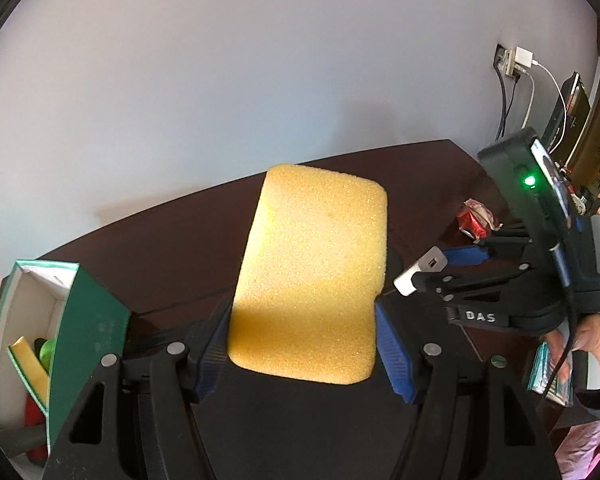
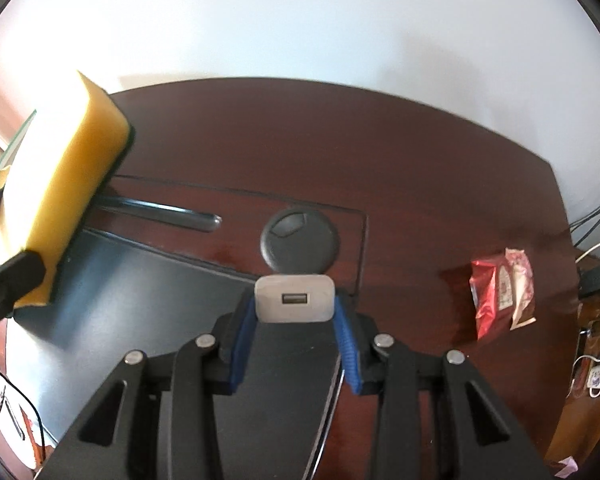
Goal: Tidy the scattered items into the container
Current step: 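Carry the yellow sponge and white charger with both tools over the box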
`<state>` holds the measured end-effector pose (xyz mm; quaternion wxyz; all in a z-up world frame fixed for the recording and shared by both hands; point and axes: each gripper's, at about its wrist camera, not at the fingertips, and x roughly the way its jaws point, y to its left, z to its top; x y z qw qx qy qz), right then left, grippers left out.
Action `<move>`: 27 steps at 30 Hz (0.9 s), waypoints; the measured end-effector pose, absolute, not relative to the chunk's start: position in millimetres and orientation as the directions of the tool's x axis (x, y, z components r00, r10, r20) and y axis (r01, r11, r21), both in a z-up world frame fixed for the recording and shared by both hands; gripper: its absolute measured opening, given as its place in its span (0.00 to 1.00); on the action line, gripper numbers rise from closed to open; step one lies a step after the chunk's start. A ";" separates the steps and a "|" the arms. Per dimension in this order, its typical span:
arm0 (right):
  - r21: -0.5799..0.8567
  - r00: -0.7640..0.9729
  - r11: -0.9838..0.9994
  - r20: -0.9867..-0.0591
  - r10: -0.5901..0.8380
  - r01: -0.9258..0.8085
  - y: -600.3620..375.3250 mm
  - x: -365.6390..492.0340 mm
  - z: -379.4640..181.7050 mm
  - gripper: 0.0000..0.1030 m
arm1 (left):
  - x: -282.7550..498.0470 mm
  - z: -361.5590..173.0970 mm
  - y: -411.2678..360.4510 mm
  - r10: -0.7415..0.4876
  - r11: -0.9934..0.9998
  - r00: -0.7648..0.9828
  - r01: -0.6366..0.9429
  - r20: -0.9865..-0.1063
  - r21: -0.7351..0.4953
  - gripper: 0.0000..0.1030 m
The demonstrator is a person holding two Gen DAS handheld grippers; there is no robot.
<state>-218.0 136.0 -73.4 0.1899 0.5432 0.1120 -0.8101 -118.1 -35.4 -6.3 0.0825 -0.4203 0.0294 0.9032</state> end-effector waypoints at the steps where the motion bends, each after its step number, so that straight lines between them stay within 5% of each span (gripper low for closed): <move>1: 0.026 -0.341 -0.901 -0.920 -0.191 0.433 135.3 -215.4 -70.0 0.37 | -116.4 -5.8 -38.8 0.122 -0.986 -0.635 -0.168 -0.763 -0.017 0.67; 15: 0.005 -0.397 -0.835 -0.878 -0.267 0.551 54.7 -183.4 -18.0 0.37 | -56.4 31.3 -92.1 0.075 -0.997 -0.715 -0.067 -0.695 -0.039 0.67; 27: -0.003 -0.397 -0.710 -0.831 -0.389 0.704 -80.4 -167.1 28.8 0.37 | 3.3 78.8 -268.0 -0.141 -0.989 -0.728 0.132 -0.670 0.064 0.67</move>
